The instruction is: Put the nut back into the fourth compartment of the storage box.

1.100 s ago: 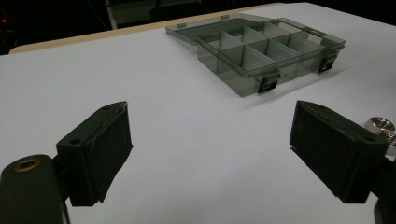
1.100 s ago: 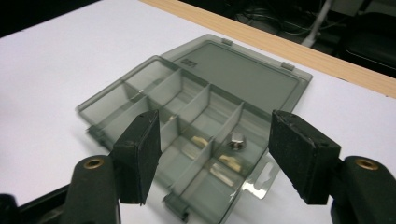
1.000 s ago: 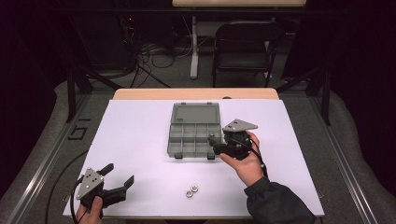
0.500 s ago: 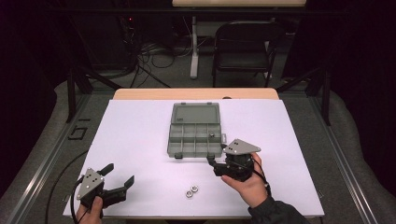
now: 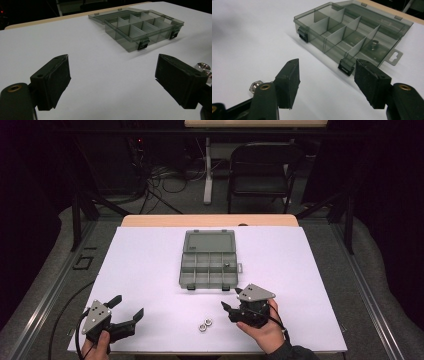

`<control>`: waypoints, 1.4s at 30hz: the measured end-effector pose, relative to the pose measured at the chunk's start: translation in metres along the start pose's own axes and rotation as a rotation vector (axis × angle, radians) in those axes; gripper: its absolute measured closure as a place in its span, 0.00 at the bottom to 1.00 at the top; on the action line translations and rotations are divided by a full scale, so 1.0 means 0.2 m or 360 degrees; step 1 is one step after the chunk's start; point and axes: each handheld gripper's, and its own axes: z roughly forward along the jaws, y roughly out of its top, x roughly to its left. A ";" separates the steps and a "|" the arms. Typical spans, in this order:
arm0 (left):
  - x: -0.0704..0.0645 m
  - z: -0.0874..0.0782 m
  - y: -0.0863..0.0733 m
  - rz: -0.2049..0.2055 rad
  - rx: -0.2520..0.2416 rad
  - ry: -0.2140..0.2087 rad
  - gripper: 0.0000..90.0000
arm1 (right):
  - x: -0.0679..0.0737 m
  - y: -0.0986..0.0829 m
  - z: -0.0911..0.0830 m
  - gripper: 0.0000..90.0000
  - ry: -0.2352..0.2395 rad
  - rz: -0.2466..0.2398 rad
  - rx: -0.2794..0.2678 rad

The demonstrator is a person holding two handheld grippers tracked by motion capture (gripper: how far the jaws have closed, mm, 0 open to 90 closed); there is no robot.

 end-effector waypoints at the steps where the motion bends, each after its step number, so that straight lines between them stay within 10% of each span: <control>1: 0.00 0.00 0.00 -0.0001 -0.0001 0.0001 0.14 | 0.00 0.00 0.01 0.41 0.0007 -0.0014 0.0003; 15: 0.01 0.00 0.00 -0.0007 -0.0006 -0.0004 0.14 | 0.15 -0.05 0.14 0.60 0.0255 -0.0031 0.0106; 42: 0.01 0.00 0.00 -0.0009 -0.0005 -0.0001 0.14 | 0.22 -0.11 0.27 0.72 0.0383 -0.0092 0.0250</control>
